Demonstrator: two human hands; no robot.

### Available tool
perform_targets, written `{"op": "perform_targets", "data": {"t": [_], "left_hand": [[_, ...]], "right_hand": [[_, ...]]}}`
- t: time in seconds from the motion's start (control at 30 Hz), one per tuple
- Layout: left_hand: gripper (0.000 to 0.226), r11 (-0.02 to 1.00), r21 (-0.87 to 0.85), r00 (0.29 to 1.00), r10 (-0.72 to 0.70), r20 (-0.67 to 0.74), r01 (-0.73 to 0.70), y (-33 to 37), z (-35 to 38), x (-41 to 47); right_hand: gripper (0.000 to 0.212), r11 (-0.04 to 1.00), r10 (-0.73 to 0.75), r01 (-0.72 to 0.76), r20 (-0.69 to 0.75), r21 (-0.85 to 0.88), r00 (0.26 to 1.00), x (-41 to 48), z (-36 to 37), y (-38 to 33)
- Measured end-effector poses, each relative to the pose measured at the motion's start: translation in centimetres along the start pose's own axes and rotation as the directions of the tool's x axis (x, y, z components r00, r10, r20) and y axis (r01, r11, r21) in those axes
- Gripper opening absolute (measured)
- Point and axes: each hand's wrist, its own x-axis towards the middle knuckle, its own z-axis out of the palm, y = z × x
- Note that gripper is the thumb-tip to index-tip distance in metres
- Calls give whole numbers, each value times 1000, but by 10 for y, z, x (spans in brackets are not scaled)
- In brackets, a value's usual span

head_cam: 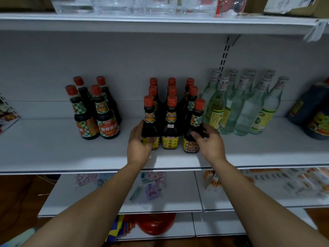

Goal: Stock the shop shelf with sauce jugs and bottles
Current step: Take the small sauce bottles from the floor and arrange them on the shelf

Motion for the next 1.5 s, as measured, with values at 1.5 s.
{"op": "perform_targets", "data": {"t": [1.5], "left_hand": [[81,963,155,956,-245,164,220,39,-27,12]], "right_hand": [[42,993,112,-114,61,31,992,2,-4,-30]]}}
